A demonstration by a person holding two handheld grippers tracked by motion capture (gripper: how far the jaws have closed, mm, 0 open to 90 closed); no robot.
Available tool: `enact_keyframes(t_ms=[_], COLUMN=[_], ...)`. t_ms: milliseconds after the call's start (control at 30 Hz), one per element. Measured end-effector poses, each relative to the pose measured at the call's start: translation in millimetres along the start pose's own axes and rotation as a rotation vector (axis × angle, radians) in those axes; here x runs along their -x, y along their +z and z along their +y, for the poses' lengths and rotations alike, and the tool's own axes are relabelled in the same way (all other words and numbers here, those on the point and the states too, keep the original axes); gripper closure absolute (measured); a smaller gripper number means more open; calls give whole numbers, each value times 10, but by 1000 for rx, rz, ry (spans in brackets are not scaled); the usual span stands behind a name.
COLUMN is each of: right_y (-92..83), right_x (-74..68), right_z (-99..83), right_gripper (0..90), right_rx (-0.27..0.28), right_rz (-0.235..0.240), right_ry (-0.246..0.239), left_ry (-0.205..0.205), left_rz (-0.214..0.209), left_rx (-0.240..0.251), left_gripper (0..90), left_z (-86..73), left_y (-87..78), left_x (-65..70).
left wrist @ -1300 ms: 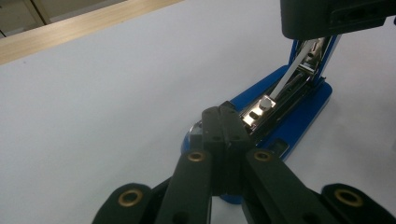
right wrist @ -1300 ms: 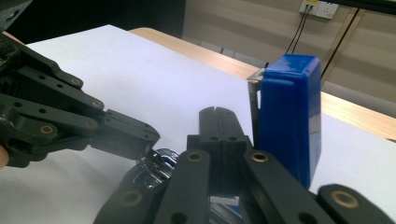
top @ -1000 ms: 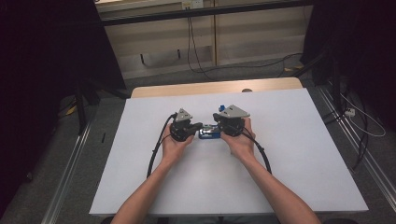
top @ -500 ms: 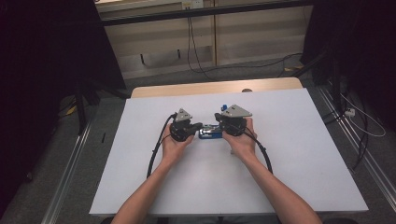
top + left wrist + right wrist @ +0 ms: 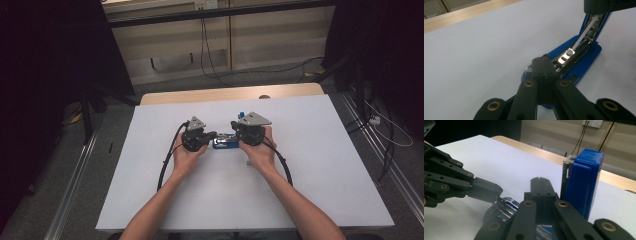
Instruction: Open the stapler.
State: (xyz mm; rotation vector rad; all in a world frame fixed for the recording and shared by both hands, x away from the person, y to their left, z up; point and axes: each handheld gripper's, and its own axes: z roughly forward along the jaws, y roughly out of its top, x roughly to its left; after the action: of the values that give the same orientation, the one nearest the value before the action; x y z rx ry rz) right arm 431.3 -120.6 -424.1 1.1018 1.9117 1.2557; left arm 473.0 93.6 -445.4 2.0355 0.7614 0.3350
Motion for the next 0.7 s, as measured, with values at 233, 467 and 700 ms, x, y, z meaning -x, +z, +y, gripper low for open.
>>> enact_keyframes(t_ms=[233, 467, 700], right_y=[-43, -54, -84], right_x=[75, 82, 127], right_z=[-8, -16, -34], right_gripper=[900, 900, 900], right_rx=[3, 4, 6], right_rz=[-15, -21, -29], right_ry=[13, 11, 20], left_ry=[-1, -2, -3], left_rz=[-2, 0, 1], left_rx=[1, 1, 0], left_gripper=[900, 900, 900], left_z=[0, -2, 0], left_y=[0, -1, 0], left_x=[-2, -3, 2])
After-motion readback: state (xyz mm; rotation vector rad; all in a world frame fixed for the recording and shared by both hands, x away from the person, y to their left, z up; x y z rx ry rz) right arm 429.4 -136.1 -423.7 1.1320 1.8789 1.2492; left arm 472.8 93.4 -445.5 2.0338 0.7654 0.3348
